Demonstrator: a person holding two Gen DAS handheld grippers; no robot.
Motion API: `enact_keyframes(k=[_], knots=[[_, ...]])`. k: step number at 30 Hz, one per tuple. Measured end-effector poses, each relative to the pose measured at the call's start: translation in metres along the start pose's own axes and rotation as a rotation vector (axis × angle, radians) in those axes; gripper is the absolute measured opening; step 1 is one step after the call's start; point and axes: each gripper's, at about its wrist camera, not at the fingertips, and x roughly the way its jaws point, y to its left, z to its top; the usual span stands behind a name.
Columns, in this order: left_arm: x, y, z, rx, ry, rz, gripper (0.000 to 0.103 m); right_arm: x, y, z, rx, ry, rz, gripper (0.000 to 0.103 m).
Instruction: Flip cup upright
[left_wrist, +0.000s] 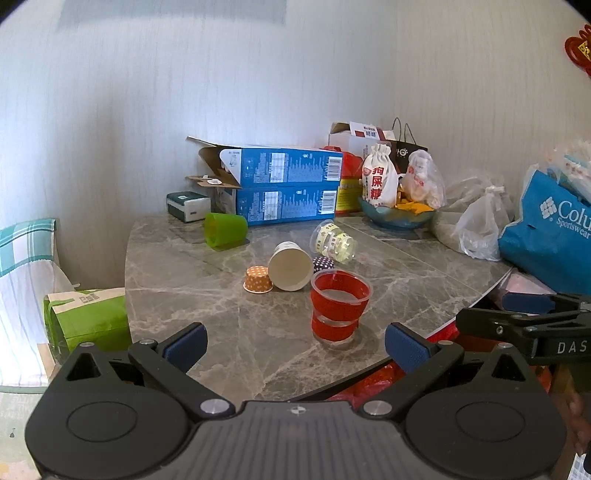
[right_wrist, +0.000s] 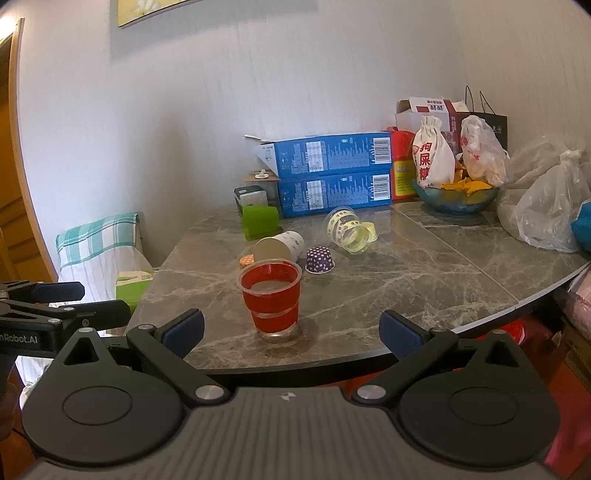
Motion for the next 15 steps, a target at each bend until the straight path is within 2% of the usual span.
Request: enact_keyframes(k=[15], knots=[[0.0,-0.0003,-0.0002,-0.005,0.007,0.003,0.103,-0.0018,0.0001,0.0002,-0.001,-0.001,0.005,0.102]])
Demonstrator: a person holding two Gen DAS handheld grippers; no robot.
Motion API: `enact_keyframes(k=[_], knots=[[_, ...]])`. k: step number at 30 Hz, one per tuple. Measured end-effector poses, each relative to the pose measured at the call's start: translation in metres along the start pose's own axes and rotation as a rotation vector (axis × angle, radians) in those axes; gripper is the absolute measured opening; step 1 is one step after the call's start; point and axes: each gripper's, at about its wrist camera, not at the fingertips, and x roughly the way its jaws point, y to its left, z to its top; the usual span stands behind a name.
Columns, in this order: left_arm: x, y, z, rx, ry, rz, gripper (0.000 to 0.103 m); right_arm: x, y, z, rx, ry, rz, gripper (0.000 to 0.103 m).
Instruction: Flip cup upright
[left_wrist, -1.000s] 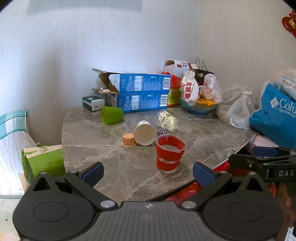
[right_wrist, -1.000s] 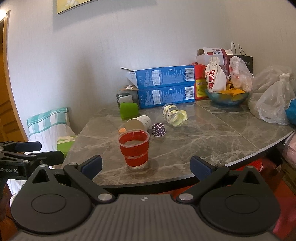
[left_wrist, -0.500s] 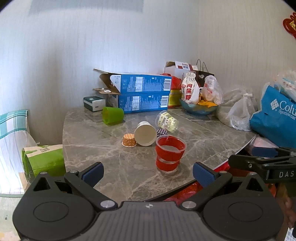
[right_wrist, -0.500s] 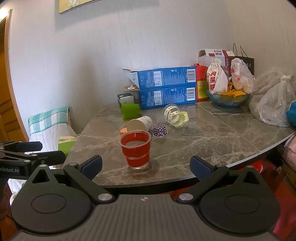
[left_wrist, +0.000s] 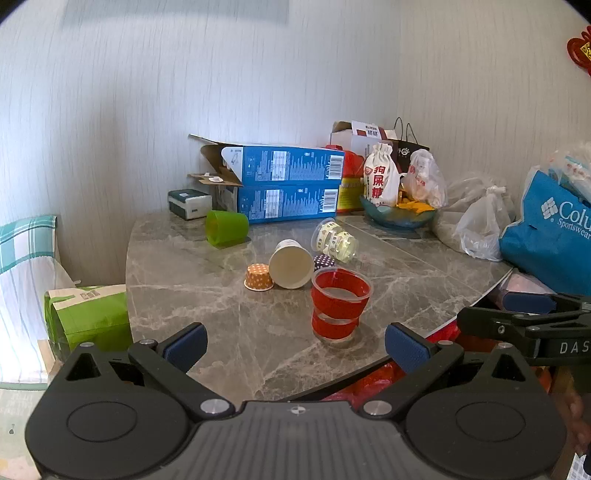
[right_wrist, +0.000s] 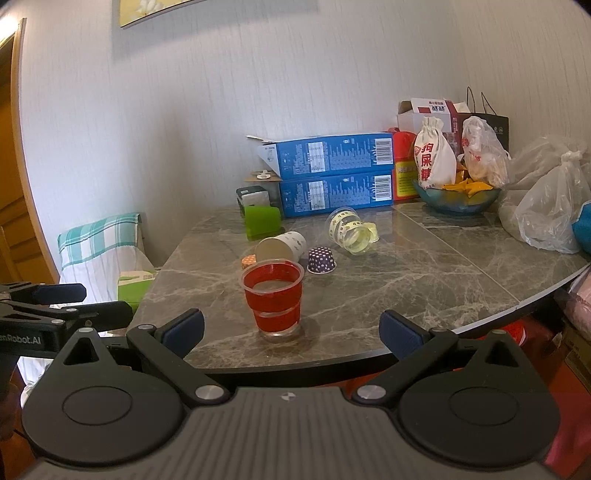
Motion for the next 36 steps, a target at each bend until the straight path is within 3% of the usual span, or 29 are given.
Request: enact_keyframes(k=[36], knots=[[0.0027,0.0082,-0.0015,-0.043,0.015,0.027,0.103,-0.0016,0.0034,0.0005,-0.005,-0.014,0.014,0.102]])
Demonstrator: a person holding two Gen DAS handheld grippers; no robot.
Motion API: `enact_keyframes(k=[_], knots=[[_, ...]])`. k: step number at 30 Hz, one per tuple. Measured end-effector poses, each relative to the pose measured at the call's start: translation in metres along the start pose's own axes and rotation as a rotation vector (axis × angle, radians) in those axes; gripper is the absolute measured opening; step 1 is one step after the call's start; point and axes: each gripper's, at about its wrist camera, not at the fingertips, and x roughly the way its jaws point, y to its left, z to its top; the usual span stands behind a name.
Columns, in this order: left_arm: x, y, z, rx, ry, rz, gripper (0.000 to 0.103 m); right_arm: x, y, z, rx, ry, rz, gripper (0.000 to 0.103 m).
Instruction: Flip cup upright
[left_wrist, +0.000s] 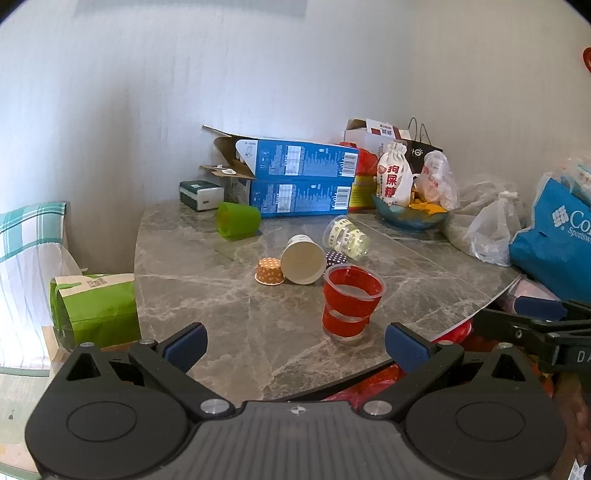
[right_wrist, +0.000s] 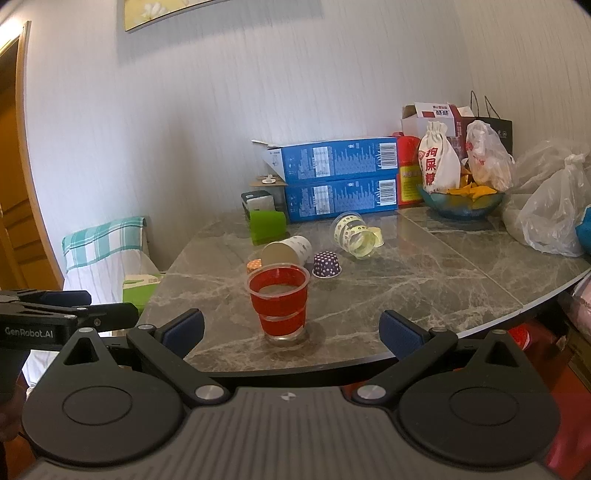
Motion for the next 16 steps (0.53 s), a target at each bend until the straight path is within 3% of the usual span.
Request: enact_keyframes(k=[16], knots=[[-0.0016,-0.0034,-0.0027,0.027,-0.033,0.032,0.103,0.0014,0.0011,-0.0016,0.001,0.003,0.003,0.102]])
